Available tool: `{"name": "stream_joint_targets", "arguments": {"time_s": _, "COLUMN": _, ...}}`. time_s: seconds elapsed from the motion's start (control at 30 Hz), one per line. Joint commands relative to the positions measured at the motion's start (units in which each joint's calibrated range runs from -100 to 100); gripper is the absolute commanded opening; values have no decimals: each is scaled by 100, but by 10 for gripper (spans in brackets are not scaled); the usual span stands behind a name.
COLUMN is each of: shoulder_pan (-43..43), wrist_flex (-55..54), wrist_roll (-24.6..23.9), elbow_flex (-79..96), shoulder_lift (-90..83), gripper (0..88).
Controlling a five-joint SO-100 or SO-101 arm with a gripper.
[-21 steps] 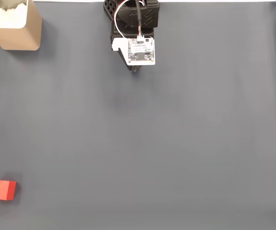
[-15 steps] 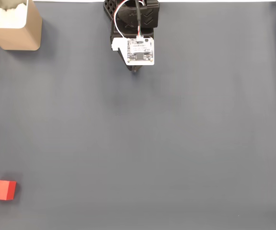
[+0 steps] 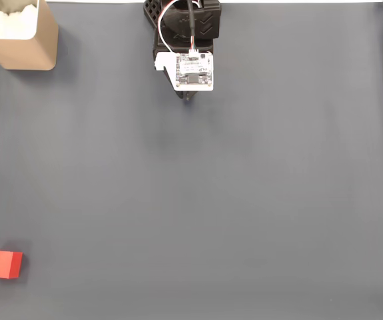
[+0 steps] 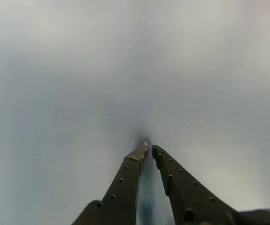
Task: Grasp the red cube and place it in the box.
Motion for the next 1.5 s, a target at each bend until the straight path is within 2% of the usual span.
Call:
{"name": "stream_joint_targets", "arguments": {"time_s": 0.0, "shoulder_pan": 55, "wrist_flex": 112, "wrist_roll": 39, "elbow_flex": 72, "shoulder_lift": 9, "gripper": 0}}
{"name": "stream_joint_targets", "arguments": {"time_s": 0.8, "shoulder_pan": 34, "wrist_flex": 87, "wrist_roll": -15, "elbow_flex": 72, "shoulder_lift": 9, "gripper": 0}}
{"name": "stream_joint_targets", "arguments": {"time_s": 1.47, "shoulder_pan": 55, "wrist_flex": -1438, "wrist_roll": 39, "elbow_flex": -804, "shoulder_lift": 329, "gripper": 0}}
